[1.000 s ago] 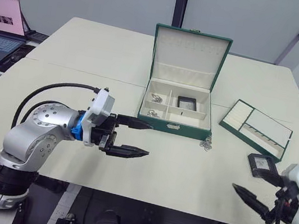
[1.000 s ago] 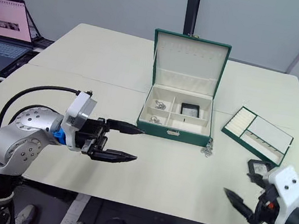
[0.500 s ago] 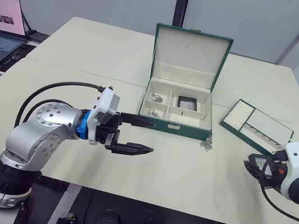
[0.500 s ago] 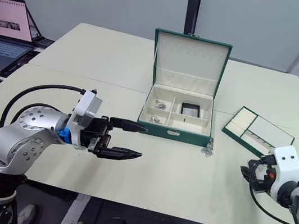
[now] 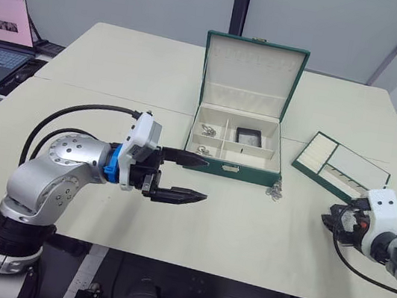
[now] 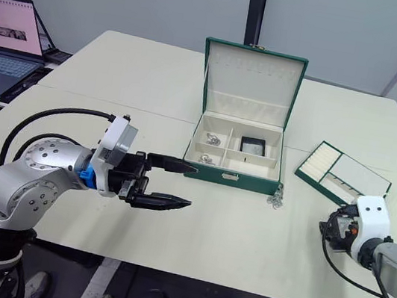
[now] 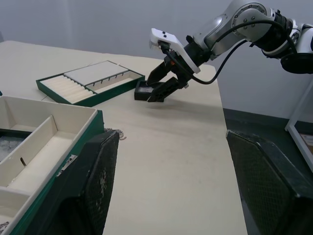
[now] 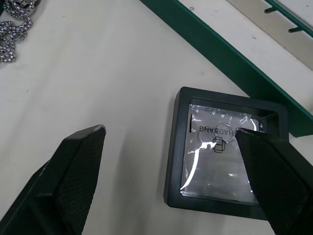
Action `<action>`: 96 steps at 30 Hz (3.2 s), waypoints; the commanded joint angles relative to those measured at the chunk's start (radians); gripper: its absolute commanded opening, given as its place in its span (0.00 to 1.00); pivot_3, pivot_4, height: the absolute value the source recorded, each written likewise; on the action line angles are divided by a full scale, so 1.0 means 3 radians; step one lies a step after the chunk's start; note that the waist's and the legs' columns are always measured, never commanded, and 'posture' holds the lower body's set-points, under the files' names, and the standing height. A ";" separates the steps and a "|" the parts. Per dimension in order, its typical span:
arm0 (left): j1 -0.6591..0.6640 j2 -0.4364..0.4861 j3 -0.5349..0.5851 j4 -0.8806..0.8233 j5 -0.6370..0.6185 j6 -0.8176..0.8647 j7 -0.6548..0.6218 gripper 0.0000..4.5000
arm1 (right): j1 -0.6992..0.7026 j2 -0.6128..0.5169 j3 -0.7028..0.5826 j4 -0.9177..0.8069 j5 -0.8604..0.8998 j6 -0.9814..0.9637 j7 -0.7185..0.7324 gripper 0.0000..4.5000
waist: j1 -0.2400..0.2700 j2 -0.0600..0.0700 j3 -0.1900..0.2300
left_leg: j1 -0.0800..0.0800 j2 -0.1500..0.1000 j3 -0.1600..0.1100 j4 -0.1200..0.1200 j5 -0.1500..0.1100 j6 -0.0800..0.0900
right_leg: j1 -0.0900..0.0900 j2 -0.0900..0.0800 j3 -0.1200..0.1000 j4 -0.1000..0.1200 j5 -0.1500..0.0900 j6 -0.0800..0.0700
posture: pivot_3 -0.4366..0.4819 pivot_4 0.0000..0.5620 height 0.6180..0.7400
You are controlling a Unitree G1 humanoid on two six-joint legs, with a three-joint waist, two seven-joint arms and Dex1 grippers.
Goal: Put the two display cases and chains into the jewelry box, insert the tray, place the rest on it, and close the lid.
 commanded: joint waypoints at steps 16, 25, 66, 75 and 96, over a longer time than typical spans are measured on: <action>-0.0021 0.0086 0.0093 -0.0145 -0.0043 0.0020 0.0061 0.81 | -0.0109 0.0185 0.0057 0.0022 -0.0318 0.0050 0.0121 0.34 | 0.0000 0.0001 0.0000 | 0.0000 0.0000 0.0000 0.0000 0.0000 0.0000 | -0.0001 0.0000 0.0000 0.0000 0.0000 0.0000 | 0.48 0.27 0.98; -0.0024 0.0078 0.0080 -0.0112 -0.0022 -0.0002 0.0046 0.81 | -0.0123 0.0183 0.0026 -0.0050 -0.0389 0.0105 0.0155 0.00 | 0.0001 0.0001 0.0000 | -0.0001 0.0000 0.0000 0.0000 0.0000 0.0000 | -0.0002 0.0000 0.0000 0.0000 0.0000 0.0000 | 0.48 0.27 0.98; 0.0058 0.0523 0.0595 0.0605 0.0044 -0.0178 -0.0399 0.81 | -0.3082 -0.0698 0.2155 0.1351 -0.0828 -0.1290 0.3501 0.00 | -0.0092 0.0044 0.0040 | -0.0007 0.0006 0.0012 -0.0001 0.0000 0.0000 | -0.0028 -0.0001 0.0006 0.0005 0.0001 -0.0001 | 0.48 0.27 0.98; 0.0286 0.0683 0.0884 0.0515 0.0016 -0.0244 -0.0412 0.81 | -0.3555 -0.0091 0.2524 0.2181 -0.1384 -0.1785 0.3934 0.00 | -0.0084 0.0047 0.0047 | -0.0007 0.0006 0.0012 0.0001 0.0002 -0.0003 | -0.0030 -0.0002 0.0003 0.0012 0.0001 -0.0002 | 0.48 0.27 0.98; 0.0457 0.0728 0.0998 0.0382 -0.0049 -0.0226 -0.0428 0.81 | -0.3863 0.0936 0.2573 0.3373 -0.2060 -0.2409 0.4044 0.00 | -0.0088 0.0048 0.0048 | -0.0005 0.0008 0.0012 0.0004 0.0003 -0.0004 | -0.0037 -0.0001 0.0001 0.0034 0.0001 -0.0002 | 0.48 0.27 0.98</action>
